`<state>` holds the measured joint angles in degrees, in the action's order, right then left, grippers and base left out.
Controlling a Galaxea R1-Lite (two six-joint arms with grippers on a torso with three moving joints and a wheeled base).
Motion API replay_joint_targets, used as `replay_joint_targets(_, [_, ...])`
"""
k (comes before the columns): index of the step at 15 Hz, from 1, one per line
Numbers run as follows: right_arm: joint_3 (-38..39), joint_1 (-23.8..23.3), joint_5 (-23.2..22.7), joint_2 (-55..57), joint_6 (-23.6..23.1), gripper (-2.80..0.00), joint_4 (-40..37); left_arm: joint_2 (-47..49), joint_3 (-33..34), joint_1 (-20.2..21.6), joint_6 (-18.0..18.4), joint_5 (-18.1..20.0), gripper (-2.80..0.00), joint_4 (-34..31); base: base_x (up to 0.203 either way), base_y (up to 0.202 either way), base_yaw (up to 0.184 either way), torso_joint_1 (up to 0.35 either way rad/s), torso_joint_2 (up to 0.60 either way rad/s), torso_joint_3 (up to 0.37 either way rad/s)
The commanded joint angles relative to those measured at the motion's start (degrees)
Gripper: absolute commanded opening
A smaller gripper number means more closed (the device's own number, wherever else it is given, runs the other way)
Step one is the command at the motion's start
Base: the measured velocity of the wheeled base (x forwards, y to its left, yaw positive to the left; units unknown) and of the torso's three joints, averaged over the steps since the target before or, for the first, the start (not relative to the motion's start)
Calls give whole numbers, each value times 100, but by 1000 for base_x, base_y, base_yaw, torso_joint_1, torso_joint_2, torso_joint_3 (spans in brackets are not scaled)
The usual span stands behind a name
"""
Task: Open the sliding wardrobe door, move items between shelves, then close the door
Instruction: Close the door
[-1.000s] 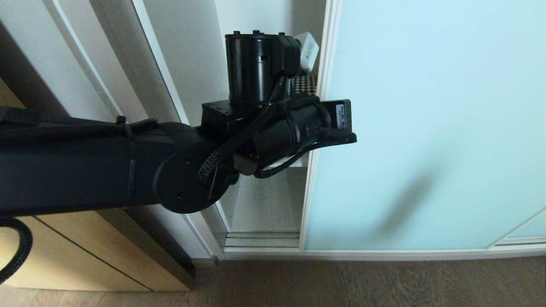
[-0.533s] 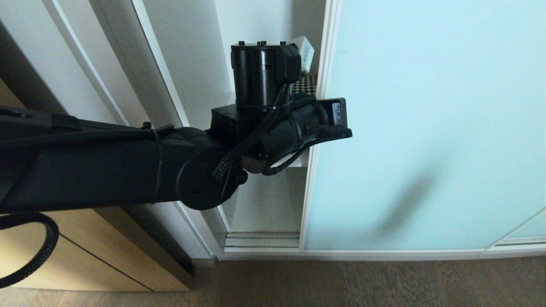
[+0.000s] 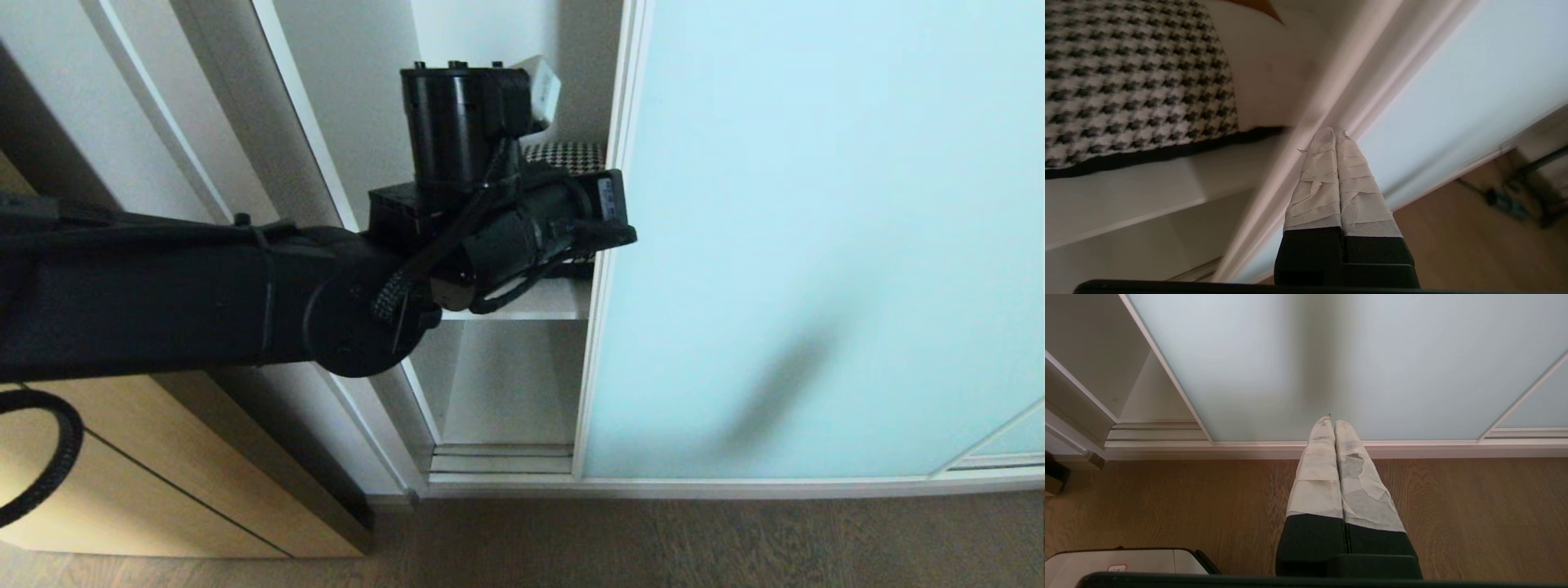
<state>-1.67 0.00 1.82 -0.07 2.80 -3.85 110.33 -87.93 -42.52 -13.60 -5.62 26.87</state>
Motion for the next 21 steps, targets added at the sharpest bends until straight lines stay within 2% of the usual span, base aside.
replay_joint_targets(1, [0,0,3,3,1,-280,-2,-405,169,-38,-26,58,-280,14,0,0,0,0,0,0])
replay_joint_targets(5, [0,0,3,-1,1,-280,-2,-1235,653,-346,-34,284,-280,22,0,0,0,0,0,0])
replay_joint_targets(9, [0,0,3,-1,1,-280,-2,-1636,834,-814,-44,790,-280,-66,0,0,0,0,0,0])
replay_joint_targets(11, [0,0,3,3,1,-280,-2,-1387,727,-824,-107,977,-280,-122,0,0,0,0,0,0])
replay_joint_targets(14, [0,0,3,-1,1,-280,-2,-789,496,-790,-601,1286,-280,-131,0,0,0,0,0,0])
replay_joint_targets(19, [0,0,3,-1,1,-280,-2,97,203,-680,-749,1336,-280,-12,0,0,0,0,0,0])
replay_joint_targets(21, [0,0,3,-1,1,-280,-2,318,198,-608,-780,1319,-280,232,0,0,0,0,0,0])
